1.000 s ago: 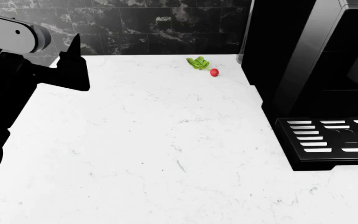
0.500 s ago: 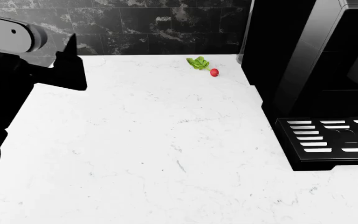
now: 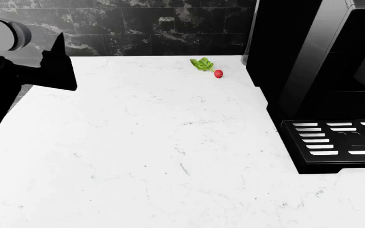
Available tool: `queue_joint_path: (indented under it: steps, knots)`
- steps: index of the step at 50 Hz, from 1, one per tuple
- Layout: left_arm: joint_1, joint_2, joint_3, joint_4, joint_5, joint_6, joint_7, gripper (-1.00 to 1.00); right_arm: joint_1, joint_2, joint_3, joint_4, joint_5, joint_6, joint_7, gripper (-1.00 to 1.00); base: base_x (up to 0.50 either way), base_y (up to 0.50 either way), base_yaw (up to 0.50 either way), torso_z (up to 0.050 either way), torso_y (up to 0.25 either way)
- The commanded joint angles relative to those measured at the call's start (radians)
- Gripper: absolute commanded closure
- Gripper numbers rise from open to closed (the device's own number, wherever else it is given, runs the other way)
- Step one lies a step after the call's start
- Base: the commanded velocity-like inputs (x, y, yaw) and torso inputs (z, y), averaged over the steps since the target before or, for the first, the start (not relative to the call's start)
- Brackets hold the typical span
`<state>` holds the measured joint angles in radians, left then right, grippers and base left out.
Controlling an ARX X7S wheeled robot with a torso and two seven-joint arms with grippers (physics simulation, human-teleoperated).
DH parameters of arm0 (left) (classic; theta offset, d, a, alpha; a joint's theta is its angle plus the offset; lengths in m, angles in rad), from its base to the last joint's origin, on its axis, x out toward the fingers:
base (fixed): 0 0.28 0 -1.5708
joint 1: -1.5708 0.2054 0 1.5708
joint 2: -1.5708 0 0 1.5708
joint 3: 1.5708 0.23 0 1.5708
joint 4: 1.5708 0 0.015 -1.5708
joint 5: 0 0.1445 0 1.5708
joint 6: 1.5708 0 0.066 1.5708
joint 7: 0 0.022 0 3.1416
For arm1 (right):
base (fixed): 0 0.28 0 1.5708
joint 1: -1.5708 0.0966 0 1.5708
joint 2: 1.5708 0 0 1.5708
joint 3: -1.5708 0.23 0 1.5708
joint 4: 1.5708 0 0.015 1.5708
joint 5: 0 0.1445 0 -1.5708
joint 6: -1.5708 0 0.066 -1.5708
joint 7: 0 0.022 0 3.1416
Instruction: A wet mug is on the counter and needs to be dried. Pick it up and place it upside down in the open cabinet.
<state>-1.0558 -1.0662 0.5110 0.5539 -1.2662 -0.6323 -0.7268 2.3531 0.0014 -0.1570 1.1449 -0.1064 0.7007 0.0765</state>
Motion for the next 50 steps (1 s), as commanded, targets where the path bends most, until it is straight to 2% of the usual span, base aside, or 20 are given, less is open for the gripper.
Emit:
queue_joint_path:
  steps: [1,14,30,38,50]
  knots:
    - [0.025,-0.018,-0.013,-0.008,0.002,0.021,-0.001,-1.0,0.003,-0.001,-0.114,-0.014,0.11,-0.002,0.013,1.0,0.0,0.0,0.0,0.0,0.0]
    - [0.051,-0.049,-0.033,-0.003,-0.007,0.042,-0.003,-1.0,0.003,-0.001,-0.216,-0.059,0.259,-0.007,0.047,1.0,0.0,0.0,0.0,0.0,0.0]
    - [0.075,-0.063,-0.04,-0.005,-0.004,0.057,-0.001,-1.0,0.003,-0.001,-0.319,0.004,0.37,-0.037,0.032,1.0,0.0,0.0,0.0,0.0,0.0]
    - [0.08,-0.06,-0.037,-0.011,0.007,0.057,0.0,-1.0,0.003,-0.001,-0.315,0.011,0.378,-0.074,-0.005,1.0,0.0,0.0,0.0,0.0,0.001]
    - [0.099,-0.068,-0.043,-0.01,0.009,0.072,0.0,-1.0,0.003,-0.001,-0.287,-0.019,0.356,-0.057,-0.019,1.0,0.28,-0.02,0.0,0.0,0.0]
